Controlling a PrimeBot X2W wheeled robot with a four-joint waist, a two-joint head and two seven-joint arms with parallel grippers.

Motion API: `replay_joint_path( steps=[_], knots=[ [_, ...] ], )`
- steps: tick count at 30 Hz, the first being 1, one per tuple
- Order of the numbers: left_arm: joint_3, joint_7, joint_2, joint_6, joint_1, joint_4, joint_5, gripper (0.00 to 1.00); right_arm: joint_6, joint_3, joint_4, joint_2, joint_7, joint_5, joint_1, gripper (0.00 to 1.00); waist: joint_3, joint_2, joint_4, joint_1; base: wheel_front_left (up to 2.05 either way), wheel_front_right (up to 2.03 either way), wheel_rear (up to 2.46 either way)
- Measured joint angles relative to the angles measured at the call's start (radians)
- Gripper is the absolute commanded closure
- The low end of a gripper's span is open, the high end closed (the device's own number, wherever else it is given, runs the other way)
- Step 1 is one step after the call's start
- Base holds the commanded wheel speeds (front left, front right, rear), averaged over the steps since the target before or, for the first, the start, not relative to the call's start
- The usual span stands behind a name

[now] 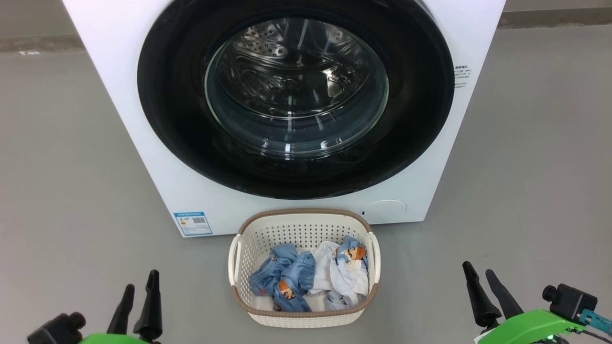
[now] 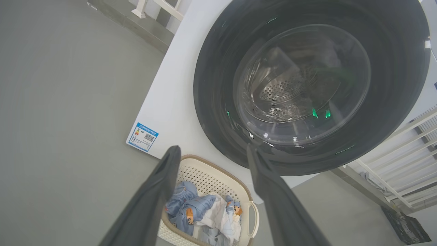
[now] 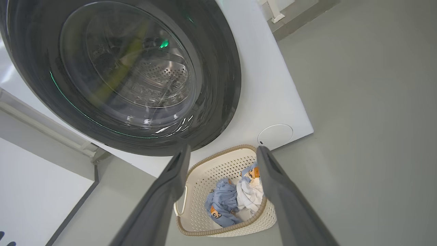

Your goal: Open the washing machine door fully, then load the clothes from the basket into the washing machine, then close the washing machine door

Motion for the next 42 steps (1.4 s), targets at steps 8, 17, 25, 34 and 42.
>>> replay_joint_path(
  steps=[8,17,25,34,42],
  knots=[
    [-0.010,-0.022,0.008,0.000,0.000,-0.012,0.087,0.00,0.000,0.005,-0.001,-0.008,-0.025,-0.090,-0.003,0.00,0.001,0.0000,-0.001,0.0000,0.00,0.00,0.00],
    [-0.013,-0.046,0.011,0.000,0.004,-0.016,0.147,0.00,0.000,0.003,-0.004,-0.012,-0.047,-0.183,-0.003,0.00,0.003,0.0000,-0.003,0.0000,0.00,0.00,0.00],
    [-0.020,-0.067,0.019,0.000,0.012,-0.024,0.228,0.00,0.000,0.003,-0.005,-0.019,-0.069,-0.265,-0.003,0.00,0.003,0.0000,-0.005,0.0000,0.00,0.00,0.00],
    [-0.026,-0.093,0.029,0.000,0.019,-0.025,0.299,0.00,0.000,-0.001,-0.005,-0.019,-0.094,-0.349,-0.003,0.00,0.001,0.0000,-0.011,-0.0001,0.00,0.00,0.00],
    [-0.030,-0.119,0.040,0.000,0.019,-0.025,0.370,0.00,0.000,-0.013,-0.007,-0.019,-0.114,-0.436,-0.003,0.00,0.003,0.0000,-0.014,-0.0001,0.00,0.00,0.00]
  ],
)
